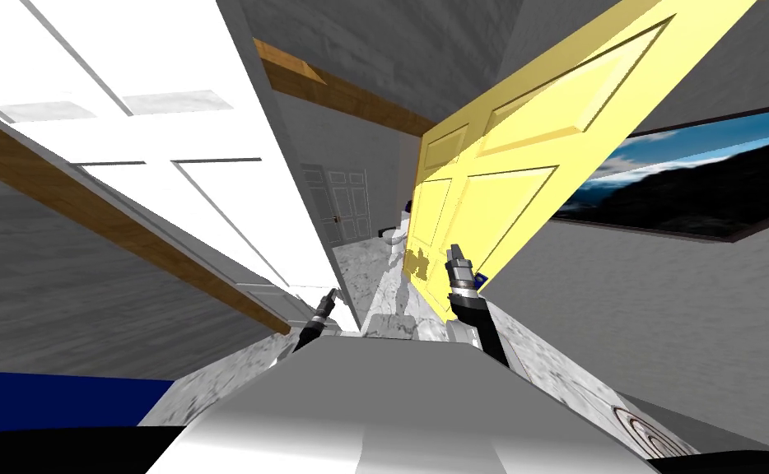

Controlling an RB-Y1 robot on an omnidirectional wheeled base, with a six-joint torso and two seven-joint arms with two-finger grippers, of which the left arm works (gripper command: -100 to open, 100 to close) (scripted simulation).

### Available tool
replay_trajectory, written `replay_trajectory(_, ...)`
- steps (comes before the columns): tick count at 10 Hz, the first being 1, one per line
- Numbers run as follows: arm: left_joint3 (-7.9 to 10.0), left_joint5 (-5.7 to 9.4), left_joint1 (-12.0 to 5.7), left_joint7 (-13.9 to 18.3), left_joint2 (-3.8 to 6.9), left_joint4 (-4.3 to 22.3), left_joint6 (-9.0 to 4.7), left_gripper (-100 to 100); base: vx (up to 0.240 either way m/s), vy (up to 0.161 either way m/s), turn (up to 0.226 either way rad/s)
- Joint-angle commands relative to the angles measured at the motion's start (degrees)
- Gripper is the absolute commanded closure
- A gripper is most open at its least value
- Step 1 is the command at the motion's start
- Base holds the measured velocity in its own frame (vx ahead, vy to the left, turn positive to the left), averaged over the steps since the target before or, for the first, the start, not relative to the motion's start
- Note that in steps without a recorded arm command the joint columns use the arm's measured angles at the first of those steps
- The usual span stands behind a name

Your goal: Pull the door open

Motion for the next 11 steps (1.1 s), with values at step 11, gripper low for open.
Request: replay_trajectory(11,-1.17,-0.61,-13.69,-1.08,-2.01,13.59,-0.25,100,-0.151,0.058,-0.059)
